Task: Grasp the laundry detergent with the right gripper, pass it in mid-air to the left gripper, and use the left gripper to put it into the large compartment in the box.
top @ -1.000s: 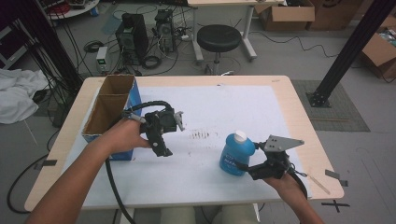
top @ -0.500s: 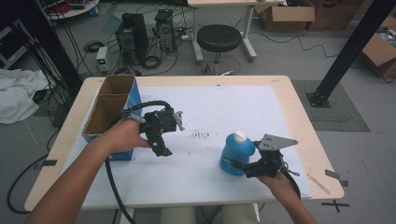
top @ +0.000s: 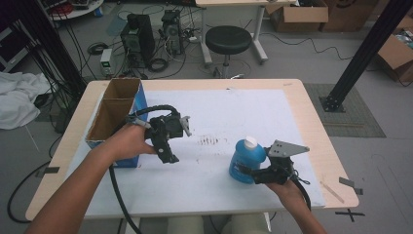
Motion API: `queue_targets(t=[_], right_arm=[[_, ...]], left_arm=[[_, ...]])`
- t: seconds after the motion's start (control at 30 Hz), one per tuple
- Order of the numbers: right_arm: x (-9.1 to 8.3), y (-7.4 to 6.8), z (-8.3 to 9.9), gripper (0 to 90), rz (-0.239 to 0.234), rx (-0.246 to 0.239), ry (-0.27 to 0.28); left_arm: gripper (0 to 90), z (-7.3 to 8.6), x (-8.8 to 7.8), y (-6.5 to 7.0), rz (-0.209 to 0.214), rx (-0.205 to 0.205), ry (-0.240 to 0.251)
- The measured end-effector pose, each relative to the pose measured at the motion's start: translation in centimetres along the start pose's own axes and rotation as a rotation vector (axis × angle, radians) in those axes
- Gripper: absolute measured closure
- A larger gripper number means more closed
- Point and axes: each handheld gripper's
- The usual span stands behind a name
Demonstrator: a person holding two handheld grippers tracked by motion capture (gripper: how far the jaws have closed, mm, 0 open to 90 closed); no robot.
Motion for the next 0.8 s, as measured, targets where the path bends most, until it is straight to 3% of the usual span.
queue_targets(t=[0.8], right_arm=[[-0.13, -0.07, 0.05, 30.3, -0.007, -0.007, 0.016]], left_arm=[[21.1, -0.01, -0.01, 0.01, -0.001, -0.001, 0.001]])
Point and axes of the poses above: each handheld gripper's, and its own axes: x roughly forward along the jaws, z roughly out of its underside, y roughly to its right, and after that the axes turned 10 degrees about y, right-handed
